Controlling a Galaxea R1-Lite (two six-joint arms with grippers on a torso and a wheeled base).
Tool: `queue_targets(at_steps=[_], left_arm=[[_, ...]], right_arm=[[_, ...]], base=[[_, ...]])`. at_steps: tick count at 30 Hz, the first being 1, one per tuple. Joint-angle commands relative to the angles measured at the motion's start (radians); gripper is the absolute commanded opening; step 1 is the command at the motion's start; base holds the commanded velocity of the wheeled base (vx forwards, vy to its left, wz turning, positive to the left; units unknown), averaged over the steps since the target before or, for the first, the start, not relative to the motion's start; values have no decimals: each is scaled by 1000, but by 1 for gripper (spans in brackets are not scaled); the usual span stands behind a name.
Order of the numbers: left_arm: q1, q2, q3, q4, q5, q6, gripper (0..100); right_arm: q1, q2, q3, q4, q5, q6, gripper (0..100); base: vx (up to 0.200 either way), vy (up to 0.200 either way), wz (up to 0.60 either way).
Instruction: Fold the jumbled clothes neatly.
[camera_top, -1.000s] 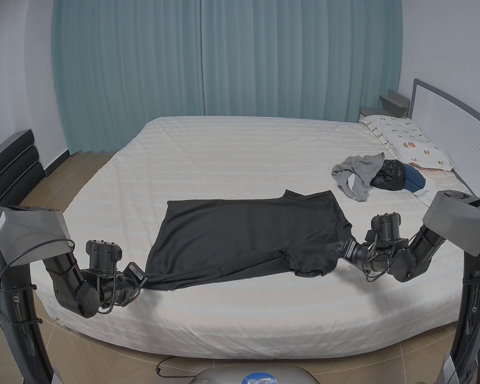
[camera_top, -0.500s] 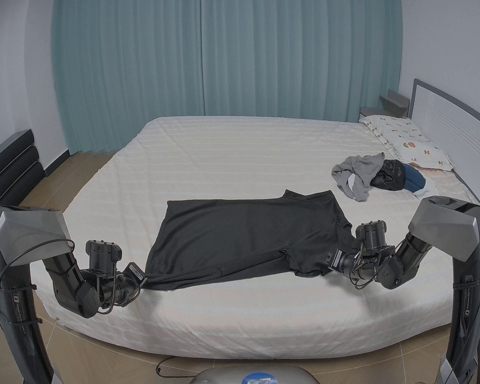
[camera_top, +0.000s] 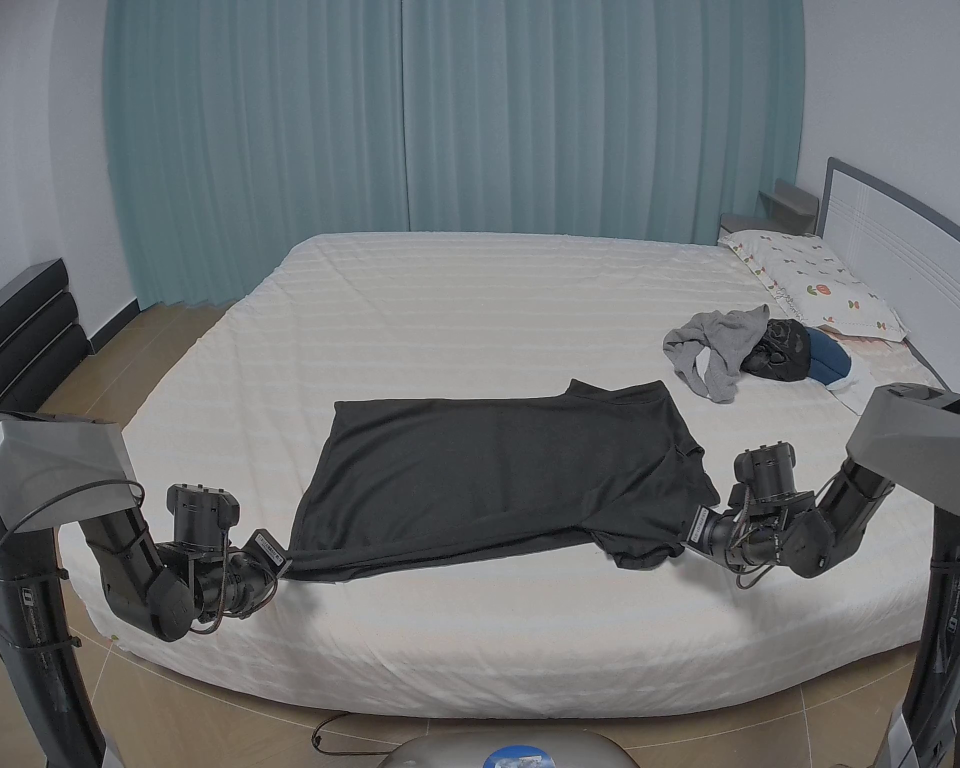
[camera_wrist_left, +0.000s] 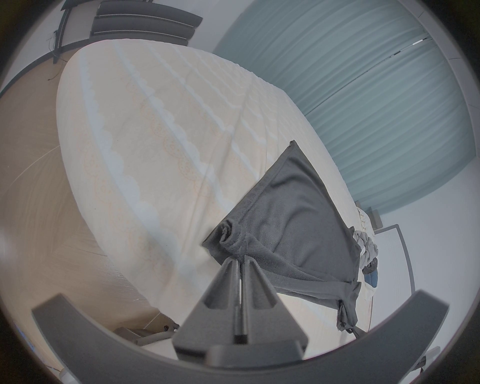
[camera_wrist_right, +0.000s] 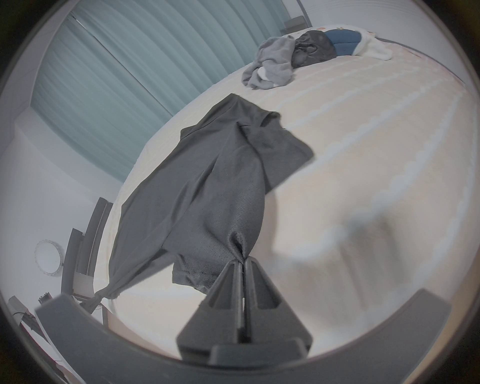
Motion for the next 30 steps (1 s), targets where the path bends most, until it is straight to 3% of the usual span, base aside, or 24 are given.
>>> queue_targets(at_steps=[1,7,15,22,30], left_arm=[[1,-65,56,-11,0,20,0],[-3,-103,144,-6,-1,122,0],[-46,-115,227,2,-1,237,0],[-69,-106,267,14,2,311,0],[-87,-103,277,20,3,317,0]], right_arm=[[-35,-186,168,8,3,-4,0],[-35,-334,373,8,1,-22,0],[-20,-429,592,22,-13,-125,0],[35,-419,660,71,-45,-173,0],[65,-356,654,65,-76,-174,0]], base=[[0,0,0],[0,0,0],[0,0,0],[0,0,0],[0,0,0]])
